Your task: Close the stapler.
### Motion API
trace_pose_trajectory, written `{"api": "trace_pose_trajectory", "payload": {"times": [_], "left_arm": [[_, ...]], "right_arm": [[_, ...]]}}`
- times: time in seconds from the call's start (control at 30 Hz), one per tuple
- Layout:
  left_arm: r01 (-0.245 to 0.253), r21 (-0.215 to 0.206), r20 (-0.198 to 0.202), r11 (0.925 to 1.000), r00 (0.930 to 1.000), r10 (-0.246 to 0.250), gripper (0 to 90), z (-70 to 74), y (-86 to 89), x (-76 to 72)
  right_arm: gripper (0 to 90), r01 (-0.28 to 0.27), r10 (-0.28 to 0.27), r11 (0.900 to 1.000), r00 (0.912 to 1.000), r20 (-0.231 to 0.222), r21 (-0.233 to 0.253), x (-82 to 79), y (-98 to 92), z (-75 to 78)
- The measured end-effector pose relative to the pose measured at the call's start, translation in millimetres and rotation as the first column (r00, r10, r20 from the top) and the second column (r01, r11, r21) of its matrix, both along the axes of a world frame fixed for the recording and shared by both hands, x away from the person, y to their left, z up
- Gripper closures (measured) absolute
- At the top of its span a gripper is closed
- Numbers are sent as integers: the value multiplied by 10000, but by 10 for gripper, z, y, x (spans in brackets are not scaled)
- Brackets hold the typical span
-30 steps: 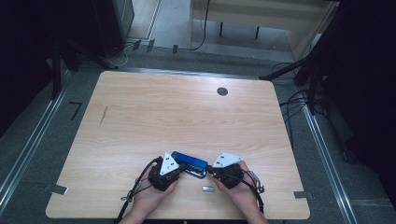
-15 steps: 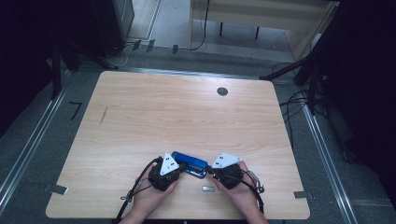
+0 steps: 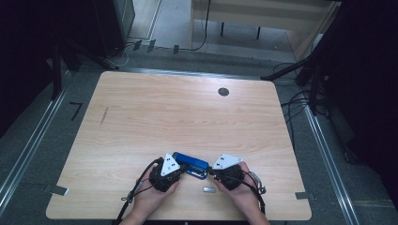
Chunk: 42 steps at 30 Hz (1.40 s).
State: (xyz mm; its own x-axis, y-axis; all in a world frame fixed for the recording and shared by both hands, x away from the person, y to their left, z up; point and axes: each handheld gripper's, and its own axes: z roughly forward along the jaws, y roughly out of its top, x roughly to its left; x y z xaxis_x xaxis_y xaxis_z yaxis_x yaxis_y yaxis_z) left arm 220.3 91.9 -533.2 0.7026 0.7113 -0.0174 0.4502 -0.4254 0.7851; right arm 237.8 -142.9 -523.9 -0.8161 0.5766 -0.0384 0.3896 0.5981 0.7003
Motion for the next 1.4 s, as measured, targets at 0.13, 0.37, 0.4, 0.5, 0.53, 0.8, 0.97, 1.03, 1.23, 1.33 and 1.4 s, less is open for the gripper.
{"api": "trace_pose_trajectory", "payload": {"times": [0.13, 0.37, 0.4, 0.5, 0.53, 0.8, 0.97, 1.03, 1.23, 1.33, 1.4], "left_arm": [[-13, 13, 7, 10000, 10000, 13, 900, 0, -1, -1], [-12, 15, 10, 10000, 10000, 12, 900, 0, -1, -1], [-4, 14, 10, 10000, 10000, 4, 900, 0, 0, -1], [-15, 21, 9, 10000, 10000, 15, 900, 1, -2, -2], [-11, 3, 9, 10000, 10000, 11, 900, 0, -2, -1], [-21, 20, 10, 10000, 10000, 21, 900, 0, -3, -2], [-27, 76, 55, 10000, 10000, 26, 900, 0, -6, -5], [-56, 49, 83, 10000, 9999, 55, 900, -2, -9, -8], [-49, 110, 115, 9999, 9999, 47, 900, 0, -13, -12], [-47, 101, 111, 9999, 9999, 46, 900, 0, -13, -12], [-43, 103, 108, 9999, 9999, 42, 900, 0, -13, -11]], "right_arm": [[900, 6, -6, 10000, 10000, 44, -72, -10, 3, 10], [900, -125, 129, 9995, 9998, 142, -280, -41, 5, 44], [900, -121, 126, 9997, 9997, 206, -226, -53, 3, 56], [900, -74, 62, 9995, 9992, 383, 293, -64, -35, 149], [900, -16, 8, 9998, 9992, 396, 216, -67, -36, 168], [900, -47, 27, 9992, 9987, 501, 394, -79, -33, 169], [900, -177, 42, 9887, 9959, 908, 1492, -94, -42, 349], [900, -335, 171, 9873, 9943, 1055, 1552, -106, 0, 381], [900, -398, 173, 9863, 9901, 1394, 1602, -93, 58, 458], [900, -413, 154, 9842, 9887, 1490, 1724, -76, 81, 493], [900, -440, 174, 9839, 9882, 1523, 1731, -70, 100, 519]]}}
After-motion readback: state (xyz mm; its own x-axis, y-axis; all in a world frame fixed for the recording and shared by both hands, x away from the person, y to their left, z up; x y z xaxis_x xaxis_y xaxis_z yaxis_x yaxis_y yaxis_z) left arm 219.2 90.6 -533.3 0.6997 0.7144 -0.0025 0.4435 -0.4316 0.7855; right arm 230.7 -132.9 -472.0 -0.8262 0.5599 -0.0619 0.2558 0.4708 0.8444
